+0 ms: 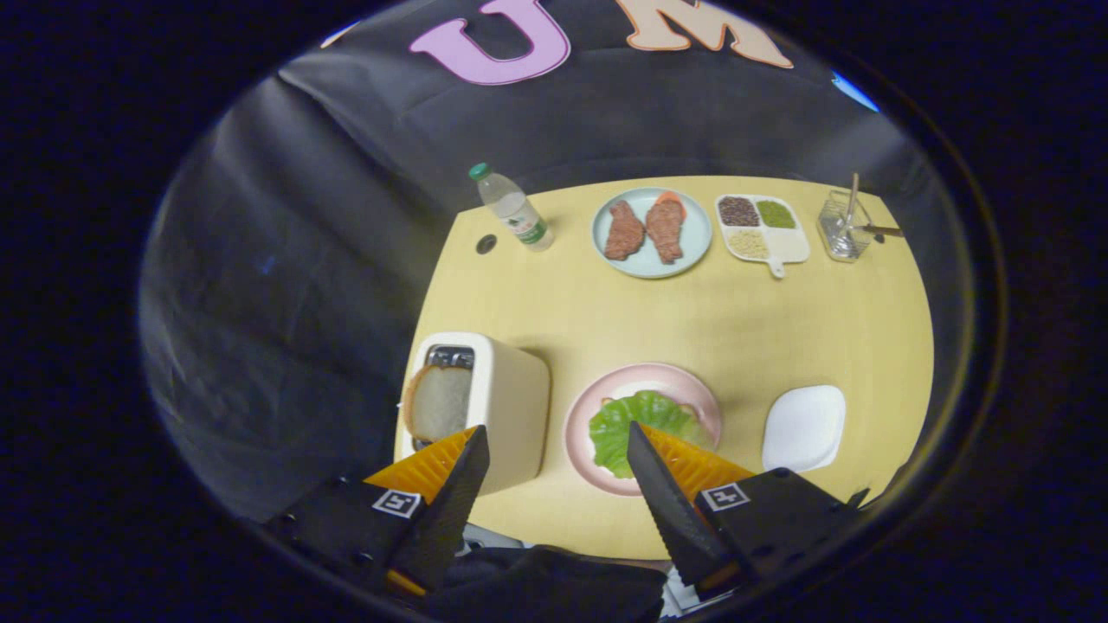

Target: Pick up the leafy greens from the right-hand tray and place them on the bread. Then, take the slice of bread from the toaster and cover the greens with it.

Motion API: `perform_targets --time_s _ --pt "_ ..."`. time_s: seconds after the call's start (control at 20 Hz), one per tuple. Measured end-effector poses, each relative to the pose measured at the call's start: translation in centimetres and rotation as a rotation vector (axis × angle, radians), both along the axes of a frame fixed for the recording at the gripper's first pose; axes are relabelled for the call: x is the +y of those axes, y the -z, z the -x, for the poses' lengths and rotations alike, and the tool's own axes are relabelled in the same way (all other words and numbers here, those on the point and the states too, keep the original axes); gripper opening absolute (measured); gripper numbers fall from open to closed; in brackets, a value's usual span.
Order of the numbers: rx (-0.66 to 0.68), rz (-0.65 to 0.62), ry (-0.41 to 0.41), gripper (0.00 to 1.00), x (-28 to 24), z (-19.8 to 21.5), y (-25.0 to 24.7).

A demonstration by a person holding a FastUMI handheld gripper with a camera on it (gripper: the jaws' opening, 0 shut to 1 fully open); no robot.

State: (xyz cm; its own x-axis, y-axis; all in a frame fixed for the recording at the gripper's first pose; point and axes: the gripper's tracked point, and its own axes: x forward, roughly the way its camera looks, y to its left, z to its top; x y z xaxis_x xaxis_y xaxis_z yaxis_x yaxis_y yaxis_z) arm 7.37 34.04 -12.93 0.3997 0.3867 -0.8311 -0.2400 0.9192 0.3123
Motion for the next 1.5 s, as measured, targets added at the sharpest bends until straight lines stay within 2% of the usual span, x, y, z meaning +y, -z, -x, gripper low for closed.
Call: perform_targets --time_s 0.2,0.5,0.7,0.8,0.9,1.05,1.2,1.4,1.5 --pt "0.018 -0.037 -0.053 1.00 5.9 0.2 -0.1" --pt "0.113 -0.056 -0.094 0.99 13.2 1.1 3.3" --pt "0.136 -0.015 -0.120 0.99 15.0 1.4 5.6" --pt "0.147 0.007 -0.133 0.89 15.2 1.5 6.7" --pt "0.147 0.040 -0.143 0.89 14.9 1.6 7.4" --pt "0.149 0.078 -0.149 0.56 14.5 1.4 8.6" --pt "0.157 0.105 -0.148 0.36 13.6 1.4 8.6" --pt "0.183 0.118 -0.129 0.18 11.8 1.4 8.5" --pt "0.206 0.076 -0.114 0.18 11.6 1.8 7.7"
